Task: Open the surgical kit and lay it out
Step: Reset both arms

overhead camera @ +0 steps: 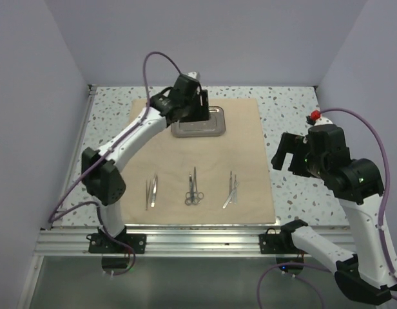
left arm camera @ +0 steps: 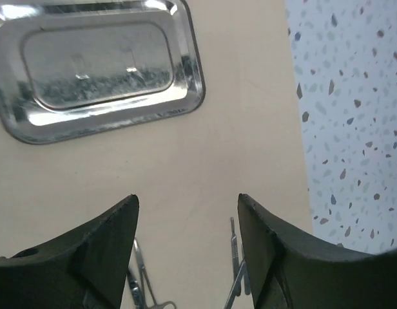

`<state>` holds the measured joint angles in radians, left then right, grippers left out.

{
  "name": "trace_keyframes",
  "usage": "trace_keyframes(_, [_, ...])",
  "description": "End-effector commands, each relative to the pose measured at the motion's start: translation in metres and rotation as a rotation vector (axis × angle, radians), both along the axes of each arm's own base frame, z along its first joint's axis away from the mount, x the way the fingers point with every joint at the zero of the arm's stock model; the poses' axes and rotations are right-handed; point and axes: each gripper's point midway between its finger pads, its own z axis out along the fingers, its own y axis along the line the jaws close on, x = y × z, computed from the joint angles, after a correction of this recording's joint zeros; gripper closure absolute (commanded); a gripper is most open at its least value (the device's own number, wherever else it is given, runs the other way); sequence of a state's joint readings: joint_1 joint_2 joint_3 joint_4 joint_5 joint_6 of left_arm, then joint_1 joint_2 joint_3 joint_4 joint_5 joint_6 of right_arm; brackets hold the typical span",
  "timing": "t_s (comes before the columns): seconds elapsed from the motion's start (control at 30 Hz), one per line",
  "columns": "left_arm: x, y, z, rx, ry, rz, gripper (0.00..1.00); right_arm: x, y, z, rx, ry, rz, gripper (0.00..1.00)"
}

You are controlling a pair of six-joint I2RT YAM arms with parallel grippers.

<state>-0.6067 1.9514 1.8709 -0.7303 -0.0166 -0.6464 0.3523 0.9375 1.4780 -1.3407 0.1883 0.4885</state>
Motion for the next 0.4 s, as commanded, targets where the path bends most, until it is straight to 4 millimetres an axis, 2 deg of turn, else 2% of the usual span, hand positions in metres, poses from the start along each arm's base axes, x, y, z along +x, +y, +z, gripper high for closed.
trace_keyframes(0.0, [0.001,0.067,0.105,0.090,-0.353,0.144,0.34,0.004,0.017,0.009,0.072,-0.038,0.066,0.01])
trace_keyframes(0.03, [-0.015,0.090,0.150,0.058,-0.465,0.197,0.32,0.002,0.024,0.006,0.103,-0.029,0.094,0.02])
trace_keyframes(0.07, [-0.017,0.103,0.150,0.081,-0.528,0.216,0.29,0.003,0.028,0.003,0.124,-0.034,0.103,0.02])
trace_keyframes(0.1, [-0.023,0.121,0.164,0.096,-0.590,0.267,0.26,0.003,0.033,0.001,0.144,-0.035,0.117,0.01])
trace_keyframes(0.13, [-0.040,0.140,0.193,0.066,-0.670,0.306,0.24,0.002,0.039,0.001,0.171,-0.038,0.141,0.02])
trace_keyframes(0.17, [-0.044,0.150,0.191,0.094,-0.701,0.317,0.22,0.005,0.043,0.001,0.188,-0.053,0.149,0.01])
trace_keyframes(0.23, [-0.058,0.173,0.206,0.113,-0.750,0.374,0.20,0.003,0.047,0.008,0.222,-0.107,0.176,0.02])
trace_keyframes(0.3, [-0.063,0.187,0.200,0.178,-0.752,0.392,0.18,0.005,0.050,0.007,0.241,-0.125,0.177,0.02])
trace_keyframes(0.37, [-0.067,0.199,0.192,0.234,-0.746,0.410,0.07,0.008,0.049,0.009,0.249,-0.143,0.155,0.02])
